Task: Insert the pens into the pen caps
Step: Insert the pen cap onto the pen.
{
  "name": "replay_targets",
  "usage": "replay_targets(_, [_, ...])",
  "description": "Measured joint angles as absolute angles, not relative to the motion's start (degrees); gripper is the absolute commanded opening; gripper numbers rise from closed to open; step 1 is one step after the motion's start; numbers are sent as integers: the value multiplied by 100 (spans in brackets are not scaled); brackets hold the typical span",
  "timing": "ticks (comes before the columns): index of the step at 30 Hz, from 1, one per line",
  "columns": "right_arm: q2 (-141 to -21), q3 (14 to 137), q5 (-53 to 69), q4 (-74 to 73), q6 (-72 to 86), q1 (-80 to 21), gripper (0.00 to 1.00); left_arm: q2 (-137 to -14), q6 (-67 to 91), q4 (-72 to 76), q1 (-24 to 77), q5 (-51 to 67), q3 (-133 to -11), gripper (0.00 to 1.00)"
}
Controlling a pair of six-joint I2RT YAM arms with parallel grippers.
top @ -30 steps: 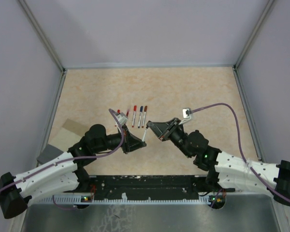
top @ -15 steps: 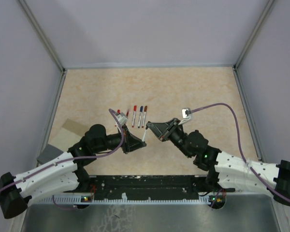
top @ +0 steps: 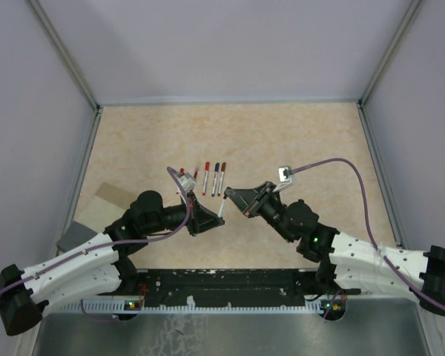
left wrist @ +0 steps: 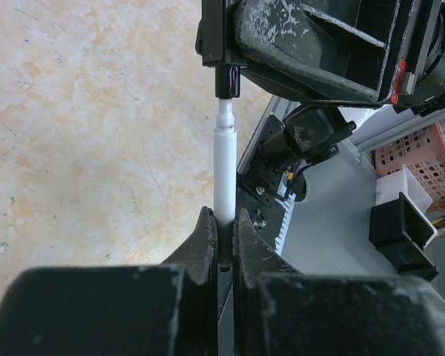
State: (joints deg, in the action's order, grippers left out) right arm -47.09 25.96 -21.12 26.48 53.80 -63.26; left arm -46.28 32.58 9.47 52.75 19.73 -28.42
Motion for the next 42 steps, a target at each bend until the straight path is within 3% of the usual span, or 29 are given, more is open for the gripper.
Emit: replay_targets(42, [-4735,2580,-1605,2506,4958,-6309,0,-4683,3256,854,5275,1975,-2845,0])
